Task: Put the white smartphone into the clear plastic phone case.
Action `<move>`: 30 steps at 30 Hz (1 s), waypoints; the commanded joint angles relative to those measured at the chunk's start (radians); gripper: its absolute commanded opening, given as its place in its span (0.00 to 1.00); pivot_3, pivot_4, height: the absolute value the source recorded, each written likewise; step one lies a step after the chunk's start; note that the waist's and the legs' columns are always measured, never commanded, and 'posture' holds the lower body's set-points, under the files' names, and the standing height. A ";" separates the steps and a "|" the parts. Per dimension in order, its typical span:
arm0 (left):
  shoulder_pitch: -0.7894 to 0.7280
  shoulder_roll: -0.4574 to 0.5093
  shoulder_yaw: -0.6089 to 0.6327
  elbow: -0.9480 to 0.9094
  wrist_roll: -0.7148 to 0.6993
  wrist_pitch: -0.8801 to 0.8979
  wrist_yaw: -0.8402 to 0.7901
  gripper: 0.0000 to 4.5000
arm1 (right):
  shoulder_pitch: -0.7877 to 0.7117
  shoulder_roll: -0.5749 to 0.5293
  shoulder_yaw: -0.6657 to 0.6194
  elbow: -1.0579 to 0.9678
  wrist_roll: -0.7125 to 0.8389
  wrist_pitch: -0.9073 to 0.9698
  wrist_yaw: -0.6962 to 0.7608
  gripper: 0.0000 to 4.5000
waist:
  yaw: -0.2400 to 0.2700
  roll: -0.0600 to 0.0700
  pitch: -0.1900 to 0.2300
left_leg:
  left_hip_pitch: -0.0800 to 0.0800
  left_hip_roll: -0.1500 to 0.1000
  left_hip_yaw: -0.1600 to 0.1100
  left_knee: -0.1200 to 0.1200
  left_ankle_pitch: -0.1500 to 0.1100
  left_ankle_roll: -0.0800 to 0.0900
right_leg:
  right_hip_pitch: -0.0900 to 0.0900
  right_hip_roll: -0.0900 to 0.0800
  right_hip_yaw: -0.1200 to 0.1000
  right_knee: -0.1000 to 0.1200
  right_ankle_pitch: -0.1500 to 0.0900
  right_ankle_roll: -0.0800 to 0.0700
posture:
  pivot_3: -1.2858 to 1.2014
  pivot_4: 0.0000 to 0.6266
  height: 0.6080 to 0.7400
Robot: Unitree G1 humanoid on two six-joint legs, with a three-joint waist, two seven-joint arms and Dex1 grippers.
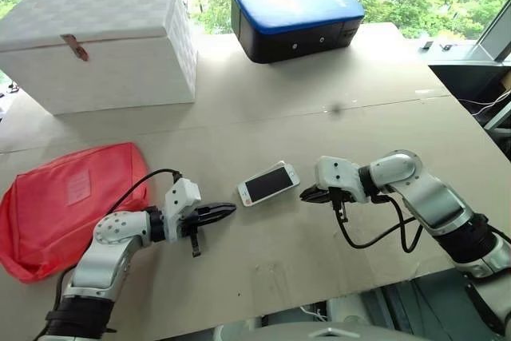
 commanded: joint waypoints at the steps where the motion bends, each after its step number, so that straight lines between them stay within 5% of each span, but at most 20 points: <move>1: 0.004 0.000 -0.018 0.034 0.031 0.020 0.013 0.00 | -0.011 0.026 -0.014 -0.003 -0.009 -0.030 -0.032 0.00 | 0.000 0.000 0.000 | 0.000 0.000 0.000 0.000 -0.001 0.002 | 0.000 0.000 0.000 0.000 0.000 0.000 | 0.52 0.24 0.96; 11: 0.019 0.008 -0.009 -0.033 0.015 0.066 0.031 0.00 | -0.073 0.131 -0.021 0.156 -0.085 -0.081 -0.141 0.00 | 0.001 0.000 0.000 | 0.002 0.000 0.000 0.000 0.000 -0.001 | 0.002 -0.001 0.000 0.000 0.000 0.000 | 0.52 0.24 0.96; 22: 0.034 0.000 -0.011 -0.084 0.008 0.109 0.063 0.00 | -0.067 0.121 -0.089 0.127 -0.019 -0.059 -0.113 0.00 | 0.002 0.001 0.000 | 0.000 -0.001 0.000 0.000 0.000 -0.001 | 0.002 -0.001 0.000 0.000 0.000 0.000 | 0.52 0.24 0.96; 30: 0.017 -0.022 -0.027 -0.009 0.029 0.057 0.051 0.00 | -0.157 0.199 -0.099 0.409 -0.166 -0.134 -0.346 0.00 | 0.003 0.001 0.000 | 0.001 -0.001 0.000 0.001 0.000 -0.001 | 0.002 -0.001 0.000 0.000 0.000 0.000 | 0.52 0.24 0.96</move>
